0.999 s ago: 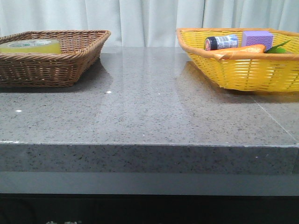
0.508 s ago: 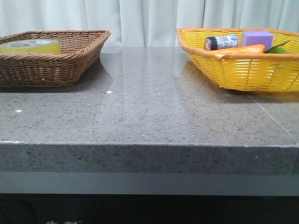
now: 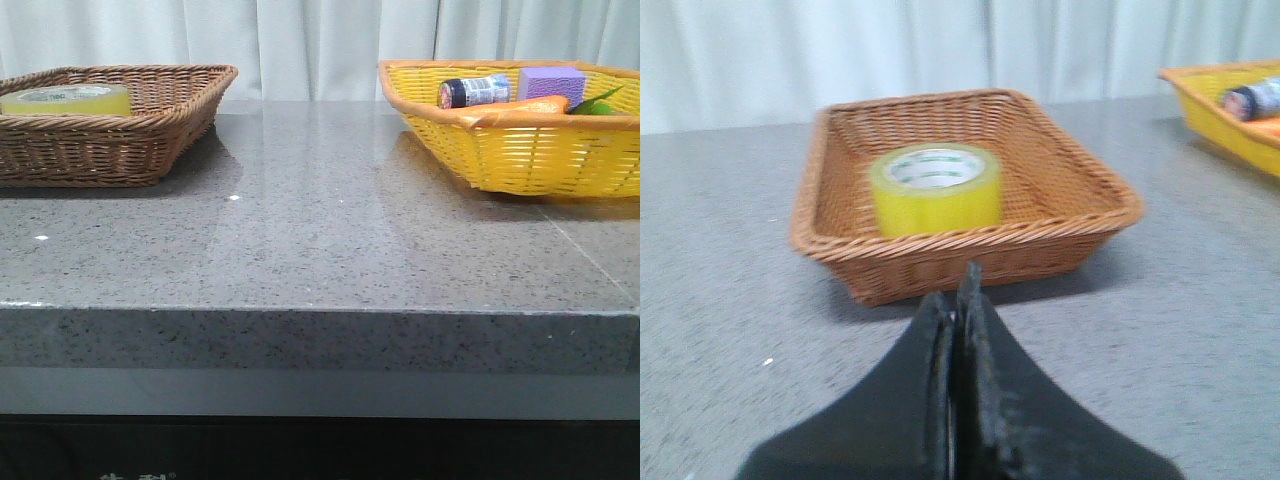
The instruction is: Transfer tape with both arms
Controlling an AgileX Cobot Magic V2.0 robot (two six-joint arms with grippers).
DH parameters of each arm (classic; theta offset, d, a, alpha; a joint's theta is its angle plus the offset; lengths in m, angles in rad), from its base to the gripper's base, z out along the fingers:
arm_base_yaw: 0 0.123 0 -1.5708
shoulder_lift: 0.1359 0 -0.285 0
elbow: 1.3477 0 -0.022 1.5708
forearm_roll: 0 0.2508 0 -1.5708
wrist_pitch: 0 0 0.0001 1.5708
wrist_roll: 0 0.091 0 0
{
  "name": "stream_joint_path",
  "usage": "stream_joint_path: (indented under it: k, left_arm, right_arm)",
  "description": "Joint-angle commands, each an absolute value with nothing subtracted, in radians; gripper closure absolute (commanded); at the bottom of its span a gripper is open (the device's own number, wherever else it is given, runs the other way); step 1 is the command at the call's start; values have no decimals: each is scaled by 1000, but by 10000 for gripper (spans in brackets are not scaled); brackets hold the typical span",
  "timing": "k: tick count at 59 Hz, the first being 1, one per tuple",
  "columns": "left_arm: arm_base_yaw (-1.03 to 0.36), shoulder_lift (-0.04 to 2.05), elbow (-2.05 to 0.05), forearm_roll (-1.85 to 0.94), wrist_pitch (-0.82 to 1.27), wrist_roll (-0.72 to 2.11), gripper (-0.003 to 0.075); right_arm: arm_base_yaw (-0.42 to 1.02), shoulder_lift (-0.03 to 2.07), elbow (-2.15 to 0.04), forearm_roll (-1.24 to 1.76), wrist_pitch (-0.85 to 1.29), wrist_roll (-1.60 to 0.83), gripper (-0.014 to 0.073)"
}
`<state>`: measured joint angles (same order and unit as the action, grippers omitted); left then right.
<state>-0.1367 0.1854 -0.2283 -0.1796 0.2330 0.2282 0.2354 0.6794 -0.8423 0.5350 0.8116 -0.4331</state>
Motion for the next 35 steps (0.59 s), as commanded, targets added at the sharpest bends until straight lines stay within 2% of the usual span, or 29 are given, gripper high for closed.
stream_joint_path:
  k: [1, 9, 17, 35]
  left_arm:
    - [-103, 128, -160, -186, 65, 220, 740]
    - [-87, 40, -51, -208, 22, 215, 740]
    - [-87, -23, 4, -124, 21, 84, 740]
    - [-67, -25, 48, -142, 0, 31, 740]
  right_arm:
    - [232, 686, -866, 568, 760, -438, 663]
    - [232, 686, -866, 568, 760, -438, 663]
    - [232, 686, -866, 568, 760, -438, 663]
    - [232, 686, -866, 569, 760, -438, 663]
